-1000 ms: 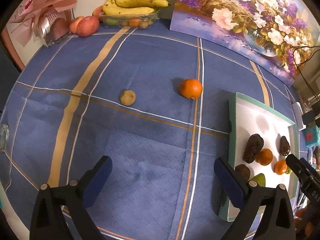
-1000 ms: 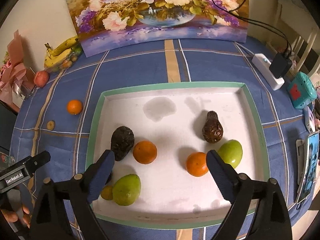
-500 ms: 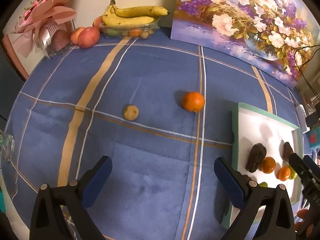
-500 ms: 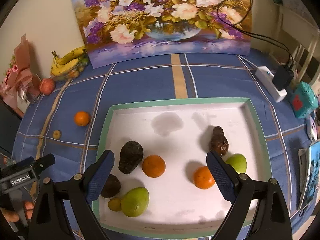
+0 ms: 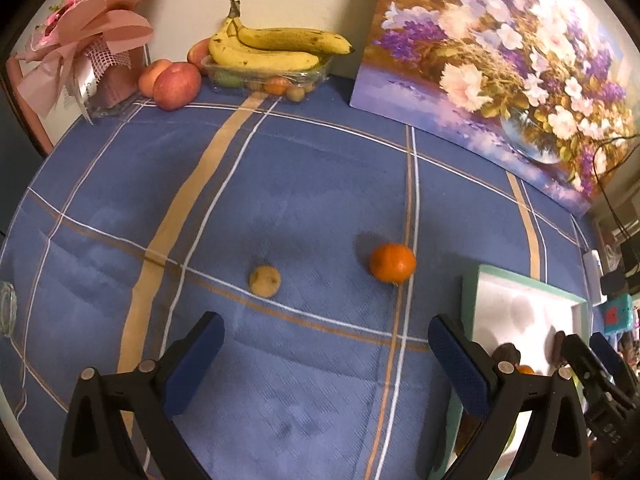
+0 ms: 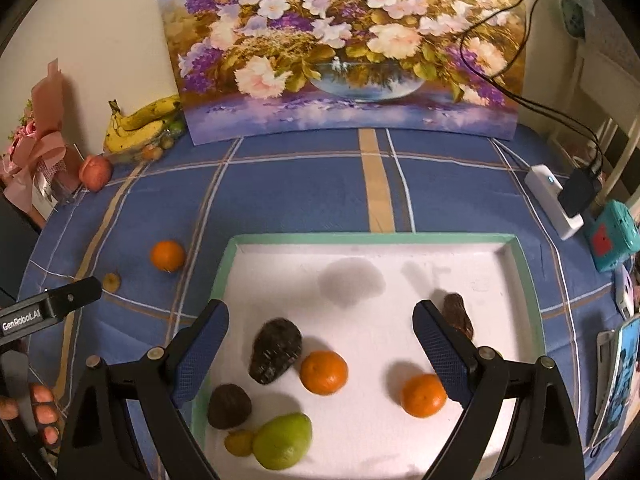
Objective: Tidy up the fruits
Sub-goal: 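Move both open tools toward the last orange and small tan fruit on the cloth, then grasp the orange with the right tool while the left tool grasps the small tan fruit, then carry the orange and tan fruit over the white tray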
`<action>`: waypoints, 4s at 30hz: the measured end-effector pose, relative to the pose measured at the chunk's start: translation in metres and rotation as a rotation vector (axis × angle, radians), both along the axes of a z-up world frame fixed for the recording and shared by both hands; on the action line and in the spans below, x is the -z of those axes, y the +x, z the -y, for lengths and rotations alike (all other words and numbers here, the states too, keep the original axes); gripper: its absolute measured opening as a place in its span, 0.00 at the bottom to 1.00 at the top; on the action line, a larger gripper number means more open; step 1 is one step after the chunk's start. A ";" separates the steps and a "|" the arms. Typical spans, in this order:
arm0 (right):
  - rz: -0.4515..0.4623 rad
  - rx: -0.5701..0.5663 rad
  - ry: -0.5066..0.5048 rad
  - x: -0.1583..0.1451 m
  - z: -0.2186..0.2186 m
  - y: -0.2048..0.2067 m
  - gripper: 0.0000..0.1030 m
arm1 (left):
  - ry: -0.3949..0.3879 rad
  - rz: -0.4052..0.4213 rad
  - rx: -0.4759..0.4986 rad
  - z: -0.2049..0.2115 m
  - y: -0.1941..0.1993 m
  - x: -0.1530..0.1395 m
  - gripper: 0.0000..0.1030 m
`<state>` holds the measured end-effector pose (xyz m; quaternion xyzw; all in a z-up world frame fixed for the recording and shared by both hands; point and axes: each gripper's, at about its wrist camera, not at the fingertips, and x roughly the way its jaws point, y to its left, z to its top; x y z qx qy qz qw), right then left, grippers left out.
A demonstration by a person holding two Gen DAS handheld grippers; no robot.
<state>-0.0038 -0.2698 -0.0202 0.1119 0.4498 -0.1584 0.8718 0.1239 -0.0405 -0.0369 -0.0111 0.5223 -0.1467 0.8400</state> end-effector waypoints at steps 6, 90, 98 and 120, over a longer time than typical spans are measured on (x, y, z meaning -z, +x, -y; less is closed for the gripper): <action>0.078 -0.041 0.029 -0.013 -0.014 0.018 0.91 | -0.029 -0.029 -0.041 -0.020 0.023 0.006 1.00; 0.066 -0.068 0.168 -0.028 -0.009 0.042 0.36 | -0.130 0.017 -0.027 0.012 0.018 -0.034 0.23; 0.050 -0.037 0.147 -0.029 0.015 0.033 0.36 | -0.112 0.015 0.026 0.046 0.006 -0.033 0.24; 0.023 0.086 0.118 -0.009 0.097 -0.005 0.36 | 0.001 0.000 0.250 0.151 -0.037 -0.007 0.24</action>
